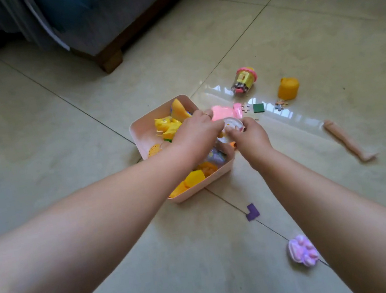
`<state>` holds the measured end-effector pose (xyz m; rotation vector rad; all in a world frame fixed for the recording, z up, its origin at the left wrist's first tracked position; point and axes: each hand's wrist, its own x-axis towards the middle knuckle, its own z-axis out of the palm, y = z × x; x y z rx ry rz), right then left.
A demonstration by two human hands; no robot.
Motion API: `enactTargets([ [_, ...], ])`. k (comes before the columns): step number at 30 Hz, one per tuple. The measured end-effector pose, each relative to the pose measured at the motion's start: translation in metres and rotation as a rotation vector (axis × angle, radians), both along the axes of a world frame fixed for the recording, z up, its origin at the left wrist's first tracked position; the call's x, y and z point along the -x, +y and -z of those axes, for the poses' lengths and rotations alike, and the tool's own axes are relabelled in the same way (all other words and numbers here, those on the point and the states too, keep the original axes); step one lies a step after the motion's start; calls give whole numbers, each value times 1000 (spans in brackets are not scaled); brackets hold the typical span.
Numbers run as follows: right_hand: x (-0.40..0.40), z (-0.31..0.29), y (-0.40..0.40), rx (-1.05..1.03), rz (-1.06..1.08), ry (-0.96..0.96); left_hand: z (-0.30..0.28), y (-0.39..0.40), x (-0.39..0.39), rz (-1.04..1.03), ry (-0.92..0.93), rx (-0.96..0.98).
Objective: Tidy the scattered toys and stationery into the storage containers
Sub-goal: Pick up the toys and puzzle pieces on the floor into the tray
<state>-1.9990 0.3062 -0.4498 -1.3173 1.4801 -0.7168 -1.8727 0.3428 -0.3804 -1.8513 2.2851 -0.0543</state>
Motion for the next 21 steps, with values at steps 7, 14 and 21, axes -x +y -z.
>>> enactTargets([
  [7, -31, 3, 13, 80, -146, 123, 8, 32, -48, -123, -167, -89],
  [14, 4, 26, -9, 20, 99, 272, 28, -12, -22, -130, 36, 24],
  [21, 17, 48, -50, -75, 2, 384, 61, -75, -3, -189, 115, 55],
])
